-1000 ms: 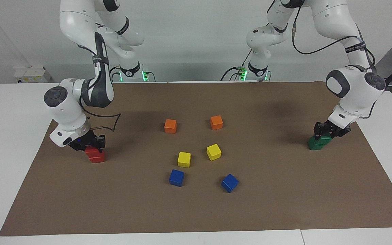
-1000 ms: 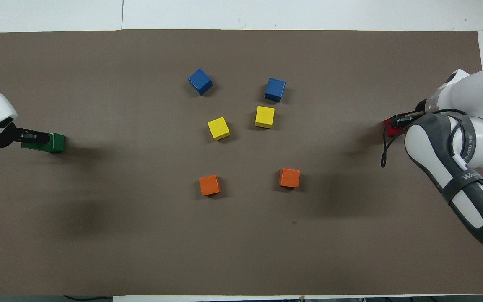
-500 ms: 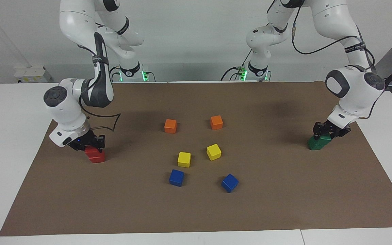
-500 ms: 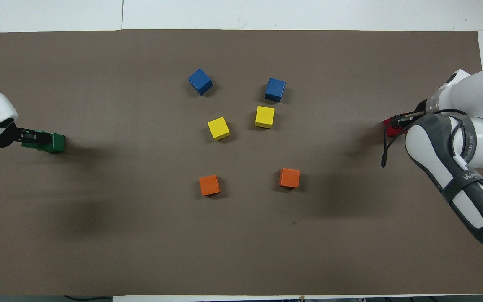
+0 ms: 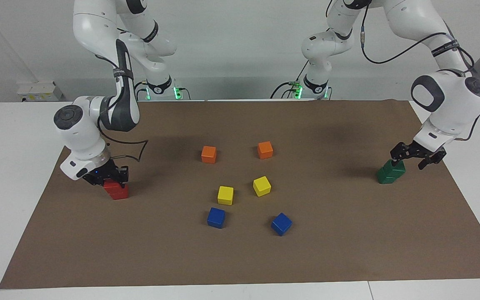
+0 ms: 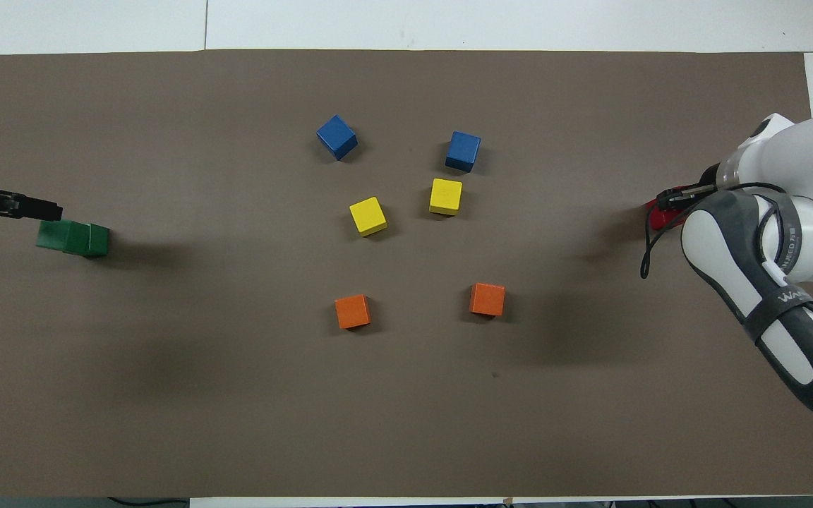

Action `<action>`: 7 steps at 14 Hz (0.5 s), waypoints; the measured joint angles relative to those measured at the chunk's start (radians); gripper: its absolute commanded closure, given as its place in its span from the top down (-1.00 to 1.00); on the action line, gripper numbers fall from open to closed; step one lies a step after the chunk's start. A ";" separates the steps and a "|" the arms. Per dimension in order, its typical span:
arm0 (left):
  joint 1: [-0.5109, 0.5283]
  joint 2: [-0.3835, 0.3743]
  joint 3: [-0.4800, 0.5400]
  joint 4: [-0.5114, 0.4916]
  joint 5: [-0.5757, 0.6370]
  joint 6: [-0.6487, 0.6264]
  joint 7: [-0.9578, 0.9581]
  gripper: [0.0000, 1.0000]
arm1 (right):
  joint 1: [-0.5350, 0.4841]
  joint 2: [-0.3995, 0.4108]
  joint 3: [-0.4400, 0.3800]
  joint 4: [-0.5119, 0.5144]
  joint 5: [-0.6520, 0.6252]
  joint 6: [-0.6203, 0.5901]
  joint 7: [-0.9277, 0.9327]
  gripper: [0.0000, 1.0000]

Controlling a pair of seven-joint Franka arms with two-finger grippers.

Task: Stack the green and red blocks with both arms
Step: 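Open both grippers and withdraw them from the placed blocks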

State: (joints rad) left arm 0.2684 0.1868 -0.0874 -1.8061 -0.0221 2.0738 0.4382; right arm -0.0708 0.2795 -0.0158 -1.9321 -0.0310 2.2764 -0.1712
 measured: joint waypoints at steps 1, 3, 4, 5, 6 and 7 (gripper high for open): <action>-0.001 -0.014 -0.002 0.036 0.000 -0.038 0.000 1.00 | 0.000 -0.008 0.001 0.011 0.000 -0.019 0.000 1.00; -0.011 -0.048 -0.008 0.098 0.000 -0.115 -0.077 1.00 | 0.000 -0.045 0.006 0.060 0.000 -0.123 0.000 1.00; -0.024 -0.063 -0.009 0.128 0.001 -0.159 -0.142 1.00 | 0.002 -0.067 0.008 0.087 0.000 -0.176 0.000 1.00; -0.041 -0.078 -0.010 0.161 0.002 -0.208 -0.205 1.00 | 0.003 -0.090 0.009 0.111 0.000 -0.219 0.000 1.00; -0.060 -0.092 -0.012 0.190 0.002 -0.262 -0.259 1.00 | 0.004 -0.112 0.010 0.130 0.000 -0.250 0.000 1.00; -0.079 -0.106 -0.013 0.214 0.003 -0.317 -0.307 1.00 | 0.011 -0.132 0.011 0.142 0.000 -0.277 0.000 1.00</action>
State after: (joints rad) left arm 0.1892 0.0807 -0.1000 -1.5917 -0.0192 1.7568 0.1307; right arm -0.0602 0.1473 -0.0053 -1.7901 -0.0308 1.9995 -0.1712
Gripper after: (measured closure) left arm 0.000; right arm 0.000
